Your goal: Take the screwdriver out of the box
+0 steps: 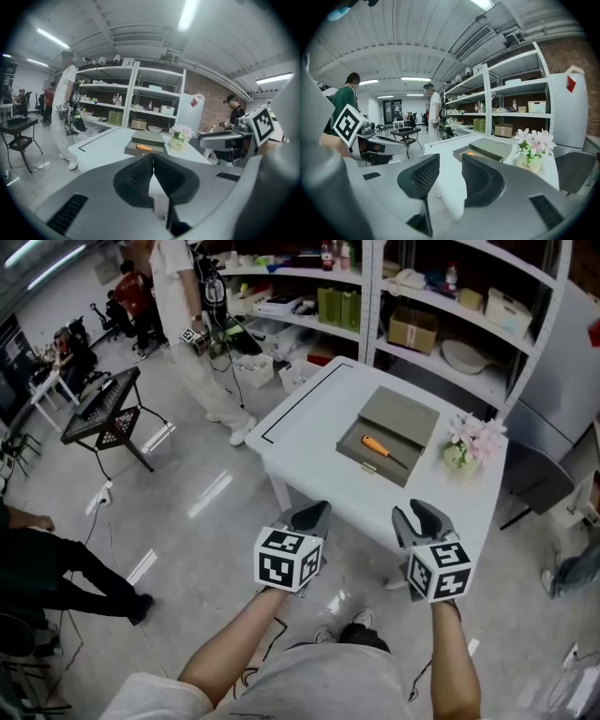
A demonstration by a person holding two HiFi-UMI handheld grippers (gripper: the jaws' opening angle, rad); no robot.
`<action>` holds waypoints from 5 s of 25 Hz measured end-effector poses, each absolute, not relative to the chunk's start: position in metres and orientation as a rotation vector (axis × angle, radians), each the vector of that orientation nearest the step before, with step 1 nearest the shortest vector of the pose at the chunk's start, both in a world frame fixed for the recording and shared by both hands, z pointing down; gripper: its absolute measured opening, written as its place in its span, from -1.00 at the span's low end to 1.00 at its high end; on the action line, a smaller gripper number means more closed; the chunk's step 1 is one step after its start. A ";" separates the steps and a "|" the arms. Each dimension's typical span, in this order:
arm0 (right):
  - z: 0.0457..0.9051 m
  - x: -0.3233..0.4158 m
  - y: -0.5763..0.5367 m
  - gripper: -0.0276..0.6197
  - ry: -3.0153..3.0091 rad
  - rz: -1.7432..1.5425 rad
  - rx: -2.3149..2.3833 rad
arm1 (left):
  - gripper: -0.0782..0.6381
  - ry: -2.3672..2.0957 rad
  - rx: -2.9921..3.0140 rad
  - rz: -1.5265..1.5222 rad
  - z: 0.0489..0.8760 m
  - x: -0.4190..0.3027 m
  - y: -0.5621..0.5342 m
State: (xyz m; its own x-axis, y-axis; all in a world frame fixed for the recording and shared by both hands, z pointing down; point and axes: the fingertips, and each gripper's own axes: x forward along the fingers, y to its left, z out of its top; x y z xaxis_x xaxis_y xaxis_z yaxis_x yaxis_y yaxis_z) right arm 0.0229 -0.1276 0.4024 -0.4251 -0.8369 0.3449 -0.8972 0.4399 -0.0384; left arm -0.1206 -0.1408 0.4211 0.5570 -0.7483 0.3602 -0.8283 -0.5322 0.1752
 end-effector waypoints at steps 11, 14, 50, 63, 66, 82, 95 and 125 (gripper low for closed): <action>0.417 0.022 -0.202 -0.38 -2.419 0.317 1.398 | -0.77 -1.280 2.454 0.380 0.439 -0.117 -0.204; 0.425 0.026 -0.228 -0.38 -2.408 0.324 1.364 | -0.77 -1.271 2.449 0.392 0.443 -0.110 -0.228; 0.563 0.008 -0.386 -0.34 -2.165 0.417 0.796 | -0.77 -1.174 2.467 0.595 0.487 -0.061 -0.403; 0.595 0.006 -0.408 -0.44 -1.995 0.454 0.858 | -0.77 -0.928 2.567 0.622 0.499 -0.069 -0.433; 0.594 0.005 -0.408 -0.53 -1.987 0.468 0.873 | -0.77 -0.875 2.589 0.624 0.497 -0.070 -0.440; 0.561 0.016 -0.410 -0.57 -2.024 0.516 1.125 | -0.77 -0.705 2.653 0.621 0.490 -0.050 -0.452; 0.476 0.068 -0.397 -0.57 -2.132 0.498 1.595 | -0.77 -0.732 2.695 0.532 0.459 -0.022 -0.459; 0.398 0.145 -0.353 -0.57 -2.071 0.420 2.114 | -0.77 -0.791 2.758 0.522 0.434 -0.005 -0.457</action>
State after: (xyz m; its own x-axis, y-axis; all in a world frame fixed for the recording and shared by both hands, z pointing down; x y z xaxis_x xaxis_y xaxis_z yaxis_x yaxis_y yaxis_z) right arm 0.1449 -0.3533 0.3983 0.0061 -0.9531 0.3025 -0.9957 -0.0338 -0.0865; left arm -0.0052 -0.4574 0.4339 0.7915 -0.4665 0.3948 -0.5466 -0.8293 0.1159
